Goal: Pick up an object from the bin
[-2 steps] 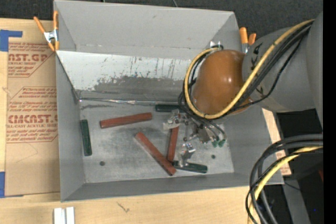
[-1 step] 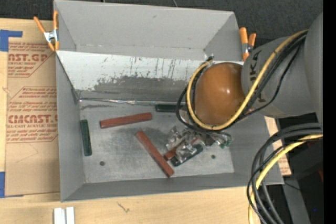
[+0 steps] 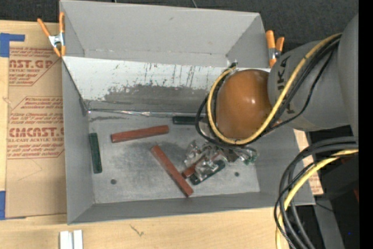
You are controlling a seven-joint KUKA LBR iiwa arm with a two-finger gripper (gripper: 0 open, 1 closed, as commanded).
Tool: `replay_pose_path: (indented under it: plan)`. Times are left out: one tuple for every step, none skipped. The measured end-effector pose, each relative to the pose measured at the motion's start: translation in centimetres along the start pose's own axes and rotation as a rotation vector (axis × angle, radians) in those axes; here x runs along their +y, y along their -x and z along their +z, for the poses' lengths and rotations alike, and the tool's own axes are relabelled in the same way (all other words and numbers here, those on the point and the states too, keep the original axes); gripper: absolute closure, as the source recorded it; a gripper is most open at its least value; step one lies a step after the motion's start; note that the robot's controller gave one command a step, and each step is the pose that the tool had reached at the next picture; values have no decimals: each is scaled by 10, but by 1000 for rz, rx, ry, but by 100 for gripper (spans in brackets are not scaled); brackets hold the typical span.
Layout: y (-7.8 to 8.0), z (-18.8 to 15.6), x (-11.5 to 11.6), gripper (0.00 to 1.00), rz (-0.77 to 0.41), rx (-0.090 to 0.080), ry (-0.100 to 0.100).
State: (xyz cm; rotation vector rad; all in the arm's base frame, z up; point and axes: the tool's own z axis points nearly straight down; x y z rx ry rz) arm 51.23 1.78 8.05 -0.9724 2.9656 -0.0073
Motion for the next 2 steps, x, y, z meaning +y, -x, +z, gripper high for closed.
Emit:
replay_pose_path:
  plan:
    - [41, -164, -2, 100, -80, 10, 8]
    - [40, -163, -2, 100, -80, 13, 10]
